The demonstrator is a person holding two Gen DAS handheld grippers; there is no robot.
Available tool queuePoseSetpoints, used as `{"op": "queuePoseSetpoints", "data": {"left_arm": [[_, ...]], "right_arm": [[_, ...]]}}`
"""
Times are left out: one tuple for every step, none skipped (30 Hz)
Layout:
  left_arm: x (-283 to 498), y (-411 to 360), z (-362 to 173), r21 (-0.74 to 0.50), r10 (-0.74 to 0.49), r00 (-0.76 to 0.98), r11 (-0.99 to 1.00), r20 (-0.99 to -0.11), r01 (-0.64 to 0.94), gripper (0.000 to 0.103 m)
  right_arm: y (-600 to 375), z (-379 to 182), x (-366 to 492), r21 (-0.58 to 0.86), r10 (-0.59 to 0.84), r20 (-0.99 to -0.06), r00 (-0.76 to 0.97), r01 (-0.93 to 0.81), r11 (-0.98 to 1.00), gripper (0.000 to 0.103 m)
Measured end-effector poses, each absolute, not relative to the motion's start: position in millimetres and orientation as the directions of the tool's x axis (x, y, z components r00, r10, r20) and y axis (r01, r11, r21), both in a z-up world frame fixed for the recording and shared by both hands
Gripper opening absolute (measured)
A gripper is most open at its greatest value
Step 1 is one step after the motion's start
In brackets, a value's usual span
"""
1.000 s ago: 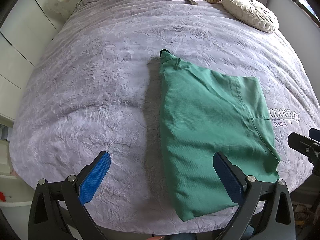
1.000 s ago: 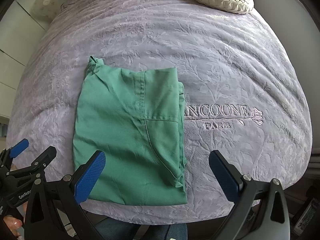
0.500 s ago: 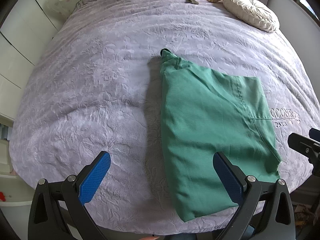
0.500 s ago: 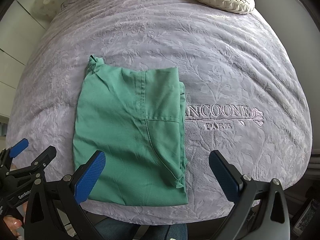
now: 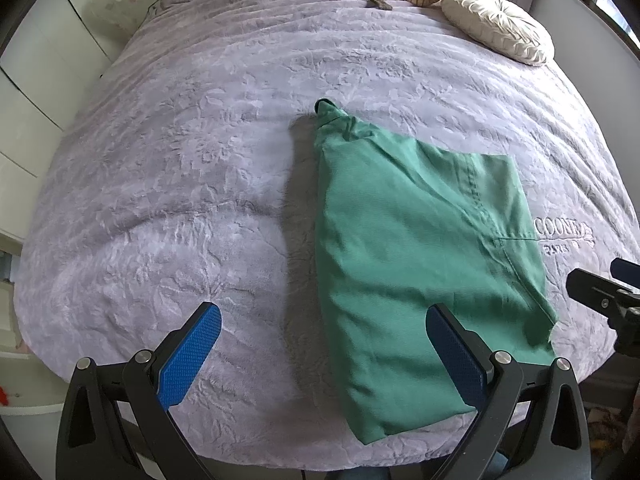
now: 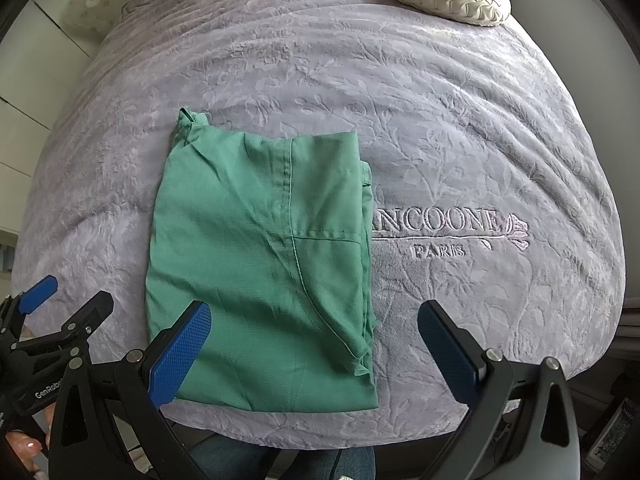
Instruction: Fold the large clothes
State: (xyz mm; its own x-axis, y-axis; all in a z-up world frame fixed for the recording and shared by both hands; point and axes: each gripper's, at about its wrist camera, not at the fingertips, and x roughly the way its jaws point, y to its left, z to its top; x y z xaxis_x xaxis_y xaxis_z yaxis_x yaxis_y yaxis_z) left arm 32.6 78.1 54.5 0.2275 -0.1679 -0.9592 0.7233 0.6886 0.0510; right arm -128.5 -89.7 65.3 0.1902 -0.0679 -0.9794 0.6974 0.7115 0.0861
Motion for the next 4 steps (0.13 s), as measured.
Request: {"op": "queuePoseSetpoints", "data": {"left_arm": [[32.1, 78.1, 55.3, 0.051, -0.172, 0.23, 0.685, -0.958, 0.727, 0.103], [31.7, 77.4, 55.7, 0.052, -0.174, 0.23, 0.682, -0.958, 0.729, 0.103], [31.3, 76.3, 55.8, 0.051, -0.175, 0.229, 0.68, -0.958, 0.732, 0.103], [30.9, 76.2, 55.6, 0.051, -0.175, 0.228, 0.678, -0.958, 0.733, 0.103]], "right_arm": [[-88.7, 64.5, -128.8, 0.086, -0.068, -0.98, 0.189, 0.697, 0.711, 0.103], [-89.6, 65.3, -128.5, 0.087, -0.067, -0.979, 0.19, 0.698, 0.711, 0.103], [-90.5, 64.9, -128.7, 0.088, -0.066, -0.98, 0.19, 0.698, 0.711, 0.103], [-90.8, 64.5, -128.9, 0.087, -0.065, -0.98, 0.189, 0.697, 0.712, 0.103]]}}
